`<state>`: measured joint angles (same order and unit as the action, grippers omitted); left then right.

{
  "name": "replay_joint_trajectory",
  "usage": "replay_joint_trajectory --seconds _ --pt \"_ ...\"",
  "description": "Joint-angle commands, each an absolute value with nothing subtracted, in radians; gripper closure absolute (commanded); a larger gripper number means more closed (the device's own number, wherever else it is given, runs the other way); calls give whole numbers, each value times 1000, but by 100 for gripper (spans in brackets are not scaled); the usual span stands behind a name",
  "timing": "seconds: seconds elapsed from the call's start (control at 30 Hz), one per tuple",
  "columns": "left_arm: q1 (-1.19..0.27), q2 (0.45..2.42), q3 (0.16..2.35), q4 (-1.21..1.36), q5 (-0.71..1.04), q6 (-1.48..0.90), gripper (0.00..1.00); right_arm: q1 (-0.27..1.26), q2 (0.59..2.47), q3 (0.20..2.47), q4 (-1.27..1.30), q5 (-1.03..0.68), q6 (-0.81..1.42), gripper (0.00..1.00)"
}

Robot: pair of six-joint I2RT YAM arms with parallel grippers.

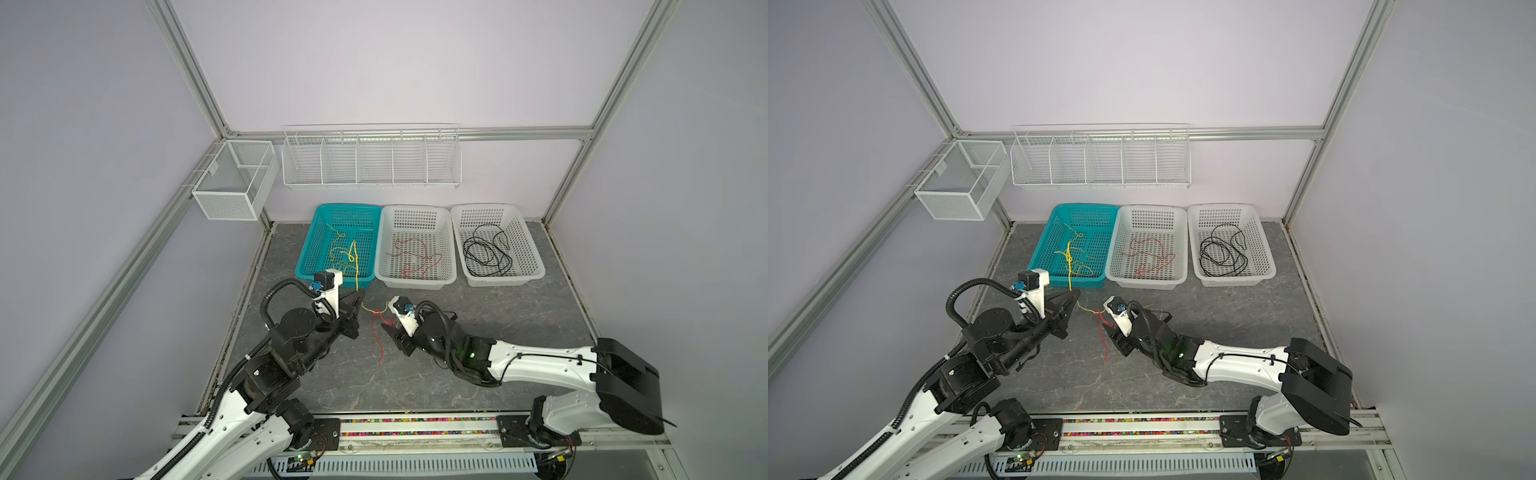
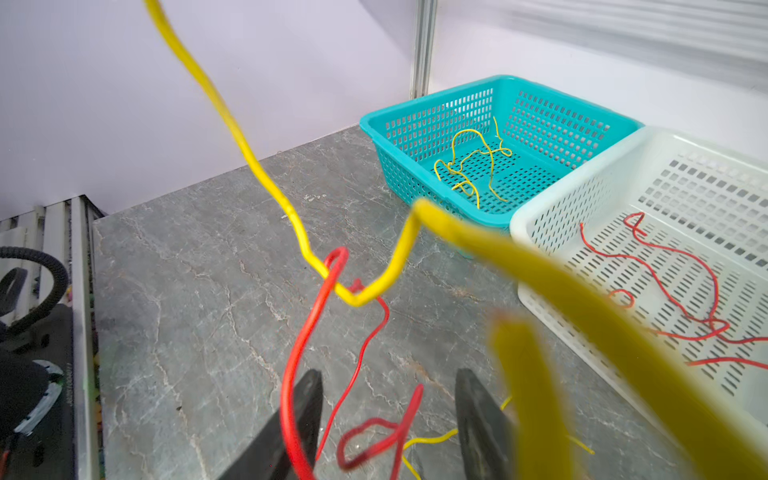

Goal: Untangle the cables

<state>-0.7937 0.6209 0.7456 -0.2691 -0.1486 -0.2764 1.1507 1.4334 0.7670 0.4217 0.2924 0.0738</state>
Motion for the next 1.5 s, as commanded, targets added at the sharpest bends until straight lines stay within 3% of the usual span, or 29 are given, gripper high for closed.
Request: replay_joint_trajectory --seconds 0.0,0.13,0.23,1.03,1.27,1.47 --pt "-790 614 735 -250 -137 -269 100 1170 1453 802 446 319 34 60" --pt "-790 608 736 -256 -160 -265 100 1194 1438 804 423 345 22 84" --pt "-790 616 737 -261 -184 -262 100 1217 1400 799 384 360 7 93" --pt "-790 749 801 -349 -137 -256 100 1239 864 796 89 595 -57 93" --pt "-790 749 802 -353 -128 -252 100 1171 758 795 -28 728 0 94" --pt "-790 749 801 -350 -108 -246 100 1043 729 824 -142 708 102 94"
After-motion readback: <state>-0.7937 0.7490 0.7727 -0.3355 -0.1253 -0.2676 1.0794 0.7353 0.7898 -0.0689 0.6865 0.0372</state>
